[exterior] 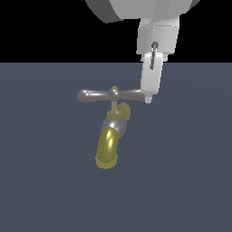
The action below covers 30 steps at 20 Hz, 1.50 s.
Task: Turn on the faucet by rotating a designated handle.
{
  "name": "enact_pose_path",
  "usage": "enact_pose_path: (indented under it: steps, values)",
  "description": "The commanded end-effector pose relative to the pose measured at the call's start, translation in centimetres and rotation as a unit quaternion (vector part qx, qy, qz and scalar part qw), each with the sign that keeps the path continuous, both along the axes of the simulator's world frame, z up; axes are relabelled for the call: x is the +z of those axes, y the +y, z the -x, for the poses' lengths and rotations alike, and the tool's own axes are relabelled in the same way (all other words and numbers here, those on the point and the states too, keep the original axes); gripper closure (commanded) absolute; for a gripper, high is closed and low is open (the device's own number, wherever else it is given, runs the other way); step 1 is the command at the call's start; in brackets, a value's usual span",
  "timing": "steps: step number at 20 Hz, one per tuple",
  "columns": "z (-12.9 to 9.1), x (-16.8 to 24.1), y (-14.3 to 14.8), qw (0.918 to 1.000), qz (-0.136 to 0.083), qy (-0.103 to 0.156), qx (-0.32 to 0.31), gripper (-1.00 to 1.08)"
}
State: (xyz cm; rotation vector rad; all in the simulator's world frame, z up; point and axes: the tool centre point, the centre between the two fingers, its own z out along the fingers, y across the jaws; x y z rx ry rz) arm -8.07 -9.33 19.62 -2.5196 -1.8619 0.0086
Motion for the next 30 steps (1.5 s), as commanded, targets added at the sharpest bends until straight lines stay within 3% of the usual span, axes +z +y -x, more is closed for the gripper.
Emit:
enact_pose_path:
  steps: [1,6,8,30]
  values:
    - [-1.1,0.2,-0.4,1.0,0.002,-0.005,0.0,1.08]
    - [-2.4,0.2,-1.0,1.0,0.002,-0.005,0.0,1.08]
    - [-1.8,0.0,-1.0,1.0,0.001,-0.001,-0.002,1.08]
    - [-9.1,0.1,1.4,1.0,0.001,-0.004,0.0,1.08]
